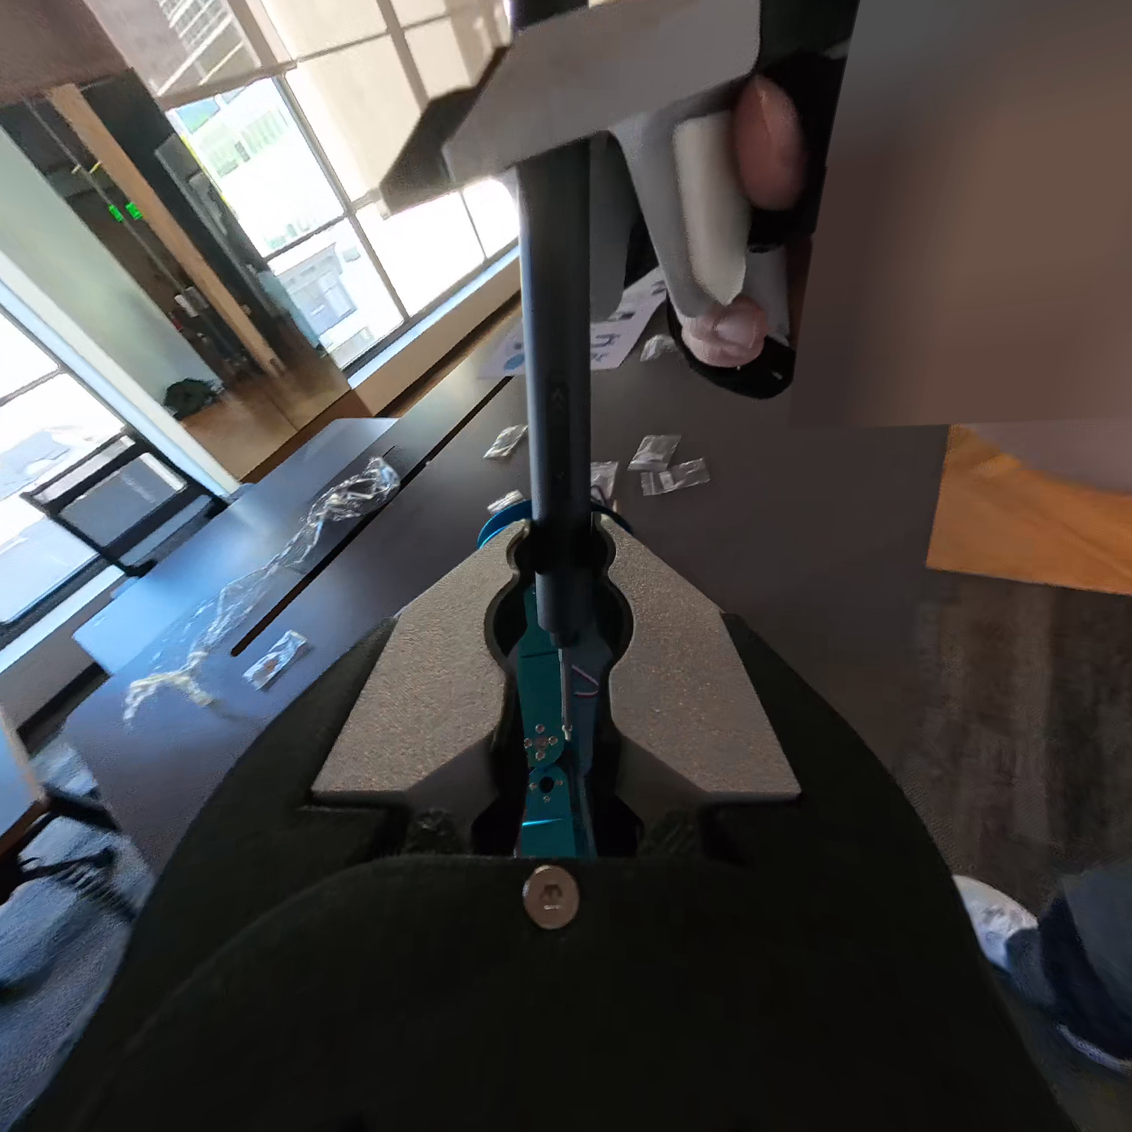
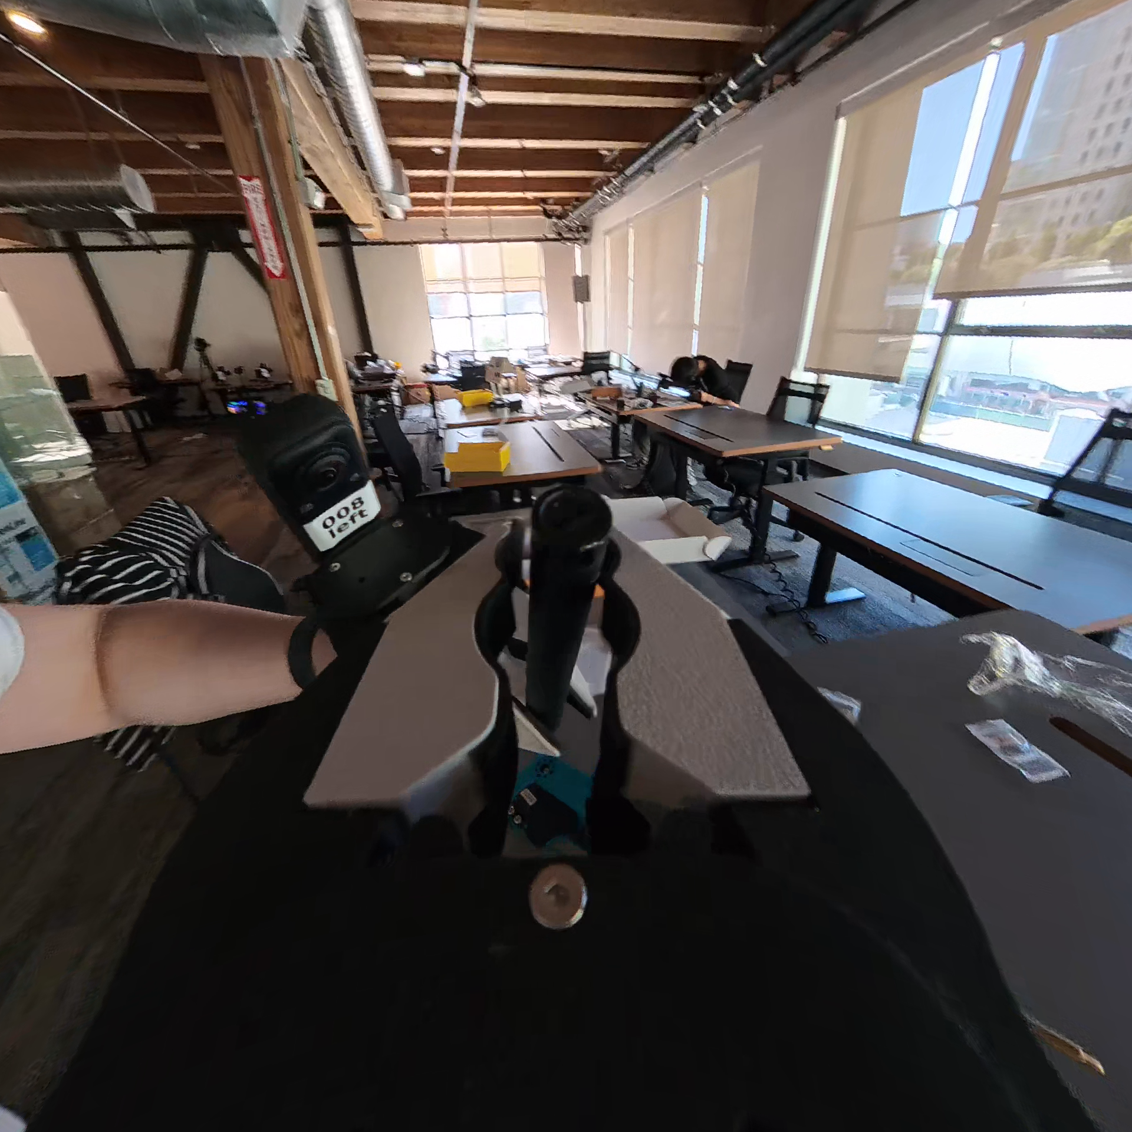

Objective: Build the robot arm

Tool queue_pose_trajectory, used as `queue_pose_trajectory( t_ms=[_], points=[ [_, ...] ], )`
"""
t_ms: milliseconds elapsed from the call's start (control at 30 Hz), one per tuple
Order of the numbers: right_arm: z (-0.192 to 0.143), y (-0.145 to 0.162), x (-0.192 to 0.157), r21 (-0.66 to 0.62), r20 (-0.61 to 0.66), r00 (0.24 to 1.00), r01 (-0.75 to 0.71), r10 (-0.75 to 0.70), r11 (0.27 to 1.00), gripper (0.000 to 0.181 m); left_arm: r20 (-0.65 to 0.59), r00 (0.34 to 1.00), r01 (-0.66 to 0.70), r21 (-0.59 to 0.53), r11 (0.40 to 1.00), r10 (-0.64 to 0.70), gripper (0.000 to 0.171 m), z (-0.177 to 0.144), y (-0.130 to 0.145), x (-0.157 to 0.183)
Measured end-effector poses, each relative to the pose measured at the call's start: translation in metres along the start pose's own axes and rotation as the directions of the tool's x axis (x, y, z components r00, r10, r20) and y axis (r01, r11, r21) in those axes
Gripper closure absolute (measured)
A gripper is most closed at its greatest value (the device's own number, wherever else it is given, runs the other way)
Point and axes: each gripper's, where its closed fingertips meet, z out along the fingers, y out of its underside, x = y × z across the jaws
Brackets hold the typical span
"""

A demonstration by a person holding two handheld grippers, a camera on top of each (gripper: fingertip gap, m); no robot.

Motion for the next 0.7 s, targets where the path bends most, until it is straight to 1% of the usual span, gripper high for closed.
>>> queue_pose_trajectory(
  t_ms=[33,133,200,233,300,400,433,500,600,633,700],
  points=[
    [0.001,0.004,0.002,-0.012,-0.032,0.999,0.001,-0.002,1.000,0.154,-0.017,1.000,0.016,0.028,0.999,-0.016,0.156,-0.001,0.002,0.000],
    [0.006,0.014,0.004,-0.020,-0.119,0.993,-0.009,0.007,1.000,0.150,-0.095,0.994,0.064,0.135,0.989,-0.052,0.156,-0.009,0.008,-0.001],
    [0.013,0.022,0.003,-0.022,-0.180,0.984,-0.016,0.011,1.000,0.147,-0.186,0.979,0.123,0.193,0.973,-0.086,0.156,-0.018,0.013,-0.002],
    [0.017,0.026,0.001,-0.023,-0.211,0.977,-0.011,0.006,1.000,0.150,-0.229,0.969,0.145,0.212,0.966,-0.095,0.155,-0.023,0.017,-0.004],
    [0.028,0.034,-0.002,-0.030,-0.277,0.961,0.005,-0.013,1.000,0.159,-0.273,0.958,0.159,0.243,0.957,-0.090,0.156,-0.031,0.027,-0.012],
    [0.044,0.035,-0.007,-0.006,-0.362,0.932,0.029,-0.029,1.000,0.161,-0.350,0.927,0.244,0.288,0.926,-0.136,0.156,-0.046,0.031,-0.029],
    [0.048,0.034,-0.009,0.005,-0.380,0.924,0.037,-0.033,0.999,0.161,-0.369,0.919,0.262,0.302,0.917,-0.141,0.156,-0.051,0.030,-0.034],
    [0.057,0.034,-0.010,0.006,-0.408,0.912,0.034,-0.028,0.999,0.160,-0.385,0.915,0.254,0.321,0.912,-0.120,0.156,-0.058,0.032,-0.040],
    [0.067,0.039,-0.007,-0.008,-0.429,0.903,0.016,-0.018,1.000,0.154,-0.411,0.906,0.256,0.333,0.907,-0.105,0.156,-0.063,0.038,-0.040],
    [0.070,0.040,-0.008,-0.005,-0.421,0.907,0.011,-0.012,1.000,0.155,-0.417,0.903,0.262,0.336,0.905,-0.106,0.156,-0.063,0.041,-0.041],
    [0.074,0.042,-0.011,0.007,-0.396,0.918,0.015,-0.011,1.000,0.163,-0.429,0.897,0.268,0.334,0.904,-0.107,0.156,-0.063,0.047,-0.040]
  ],
)
